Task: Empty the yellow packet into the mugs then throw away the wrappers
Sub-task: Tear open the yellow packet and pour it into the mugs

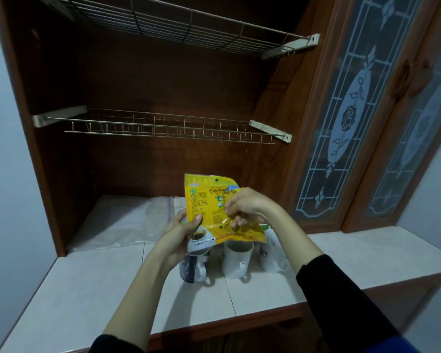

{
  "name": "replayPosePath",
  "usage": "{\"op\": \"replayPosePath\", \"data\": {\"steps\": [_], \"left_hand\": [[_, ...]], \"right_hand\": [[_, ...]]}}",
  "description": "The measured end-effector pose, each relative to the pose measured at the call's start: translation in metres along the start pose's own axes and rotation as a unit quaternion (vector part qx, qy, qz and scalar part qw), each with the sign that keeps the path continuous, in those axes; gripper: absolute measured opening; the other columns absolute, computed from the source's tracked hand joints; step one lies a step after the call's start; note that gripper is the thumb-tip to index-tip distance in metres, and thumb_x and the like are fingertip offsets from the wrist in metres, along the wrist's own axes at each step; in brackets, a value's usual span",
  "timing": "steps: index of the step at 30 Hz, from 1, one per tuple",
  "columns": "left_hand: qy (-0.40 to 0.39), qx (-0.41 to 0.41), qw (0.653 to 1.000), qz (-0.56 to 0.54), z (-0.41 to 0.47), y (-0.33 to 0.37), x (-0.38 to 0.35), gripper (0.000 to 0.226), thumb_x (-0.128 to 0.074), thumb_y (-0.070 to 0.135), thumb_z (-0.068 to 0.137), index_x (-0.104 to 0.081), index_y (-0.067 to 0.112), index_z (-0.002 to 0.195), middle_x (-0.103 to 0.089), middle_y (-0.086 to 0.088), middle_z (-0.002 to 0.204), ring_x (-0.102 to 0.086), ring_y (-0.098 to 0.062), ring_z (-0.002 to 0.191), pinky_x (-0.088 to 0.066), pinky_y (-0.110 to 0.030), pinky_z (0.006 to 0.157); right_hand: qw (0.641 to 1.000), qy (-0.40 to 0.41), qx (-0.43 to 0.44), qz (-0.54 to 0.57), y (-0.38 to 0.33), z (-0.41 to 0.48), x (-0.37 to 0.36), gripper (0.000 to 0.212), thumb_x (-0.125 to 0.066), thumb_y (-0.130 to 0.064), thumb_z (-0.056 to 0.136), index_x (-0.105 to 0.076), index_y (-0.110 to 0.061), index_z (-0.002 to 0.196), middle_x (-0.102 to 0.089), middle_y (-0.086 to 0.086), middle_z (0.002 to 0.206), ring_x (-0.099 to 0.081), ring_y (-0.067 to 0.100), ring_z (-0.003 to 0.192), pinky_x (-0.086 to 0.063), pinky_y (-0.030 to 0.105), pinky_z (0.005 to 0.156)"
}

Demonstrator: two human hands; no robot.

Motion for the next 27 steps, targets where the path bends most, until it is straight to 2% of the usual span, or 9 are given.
{"op": "replayPosePath", "data": {"steps": [2,6,9,11,14,18,21,24,27], "left_hand": [[-0.008,0.0,1.0,0.008,-0.002,0.001,-0.001,0.039,-0.049,0.005,0.093,-0.044,-0.001,0.131,-0.061,-0.017,0.114,-0.063,-0.028,0.092,-0.053,-0.031,0.075],[-0.01,-0.001,1.0,-0.006,-0.005,0.004,-0.002,0.037,-0.048,0.005,0.093,-0.046,0.001,0.13,-0.067,-0.009,0.1,-0.073,-0.012,0.071,-0.055,-0.019,0.057],[0.002,-0.001,1.0,-0.006,-0.005,0.006,0.001,0.04,-0.049,0.006,0.093,-0.045,0.0,0.132,-0.067,-0.01,0.107,-0.066,-0.022,0.092,-0.055,-0.029,0.079],[0.004,0.003,1.0,-0.012,-0.005,0.007,0.002,0.039,-0.05,0.007,0.092,-0.047,0.002,0.13,-0.066,-0.011,0.109,-0.064,-0.025,0.095,-0.051,-0.034,0.087],[0.007,0.004,1.0,-0.013,-0.005,0.006,0.004,0.03,-0.05,0.01,0.093,-0.051,0.006,0.122,-0.068,-0.007,0.101,-0.067,-0.018,0.083,-0.055,-0.028,0.073],[0.029,0.005,1.0,0.0,-0.005,0.001,0.012,0.015,-0.047,0.013,0.095,-0.06,0.011,0.101,-0.077,0.005,0.072,-0.073,-0.009,0.063,-0.055,-0.019,0.057],[0.064,0.02,0.998,0.006,-0.01,0.001,0.026,0.019,-0.049,0.012,0.094,-0.061,0.007,0.108,-0.076,0.001,0.073,-0.073,-0.013,0.062,-0.057,-0.023,0.059],[0.108,0.015,0.994,-0.006,-0.017,0.006,0.046,0.032,-0.048,0.013,0.095,-0.053,0.005,0.125,-0.073,-0.003,0.084,-0.071,-0.015,0.066,-0.055,-0.023,0.056],[0.134,0.005,0.99,-0.039,-0.027,0.009,0.065,0.035,-0.044,0.012,0.097,-0.048,0.005,0.13,-0.068,-0.01,0.107,-0.068,-0.016,0.073,-0.054,-0.026,0.058]], "right_hand": [[0.999,-0.017,-0.009,-0.051,-0.001,-0.001,-0.006,0.015,-0.054,0.003,0.088,-0.056,-0.007,0.077,-0.058,0.007,0.04,-0.055,0.007,0.027,-0.04,0.014,0.028],[0.997,-0.005,0.027,-0.067,-0.013,-0.001,-0.009,0.026,-0.055,0.001,0.088,-0.052,-0.008,0.064,-0.05,0.0,0.033,-0.05,0.004,0.023,-0.032,0.012,0.025],[0.996,0.024,0.075,-0.045,-0.023,0.003,-0.009,0.027,-0.052,0.004,0.089,-0.052,-0.009,0.064,-0.051,0.009,0.055,-0.048,0.005,0.021,-0.029,0.014,0.023],[0.994,0.042,0.096,-0.02,-0.029,0.004,-0.009,0.022,-0.047,-0.003,0.094,-0.05,-0.009,0.073,-0.05,0.009,0.065,-0.049,0.006,0.021,-0.03,0.015,0.023],[0.996,0.009,0.085,0.015,-0.03,0.003,-0.019,0.011,-0.037,-0.014,0.099,-0.043,-0.009,0.093,-0.044,0.005,0.067,-0.05,0.007,0.022,-0.03,0.014,0.024],[0.989,-0.053,0.074,0.115,-0.028,0.001,-0.032,0.008,-0.036,-0.021,0.1,-0.04,-0.015,0.096,-0.04,0.001,0.07,-0.056,0.012,0.028,-0.034,0.014,0.027],[0.976,0.043,0.108,0.182,-0.028,0.002,-0.011,0.01,-0.043,-0.02,0.098,-0.043,-0.01,0.099,-0.051,0.006,0.081,-0.057,0.012,0.029,-0.038,0.015,0.027],[0.956,0.126,0.132,0.231,-0.014,-0.002,0.018,0.009,-0.05,-0.015,0.095,-0.049,-0.008,0.091,-0.055,0.01,0.077,-0.056,0.01,0.028,-0.039,0.015,0.027],[0.954,0.169,0.116,0.219,0.015,-0.005,0.037,0.009,-0.054,-0.014,0.093,-0.053,-0.008,0.086,-0.056,0.01,0.075,-0.056,0.008,0.029,-0.041,0.015,0.028]]}}
Point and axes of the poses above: each hand's wrist, its own z-axis towards the middle knuckle, its own x-axis out of the back of the hand, y = z × x, the point moved 8 cm from there along z, towards the middle knuckle
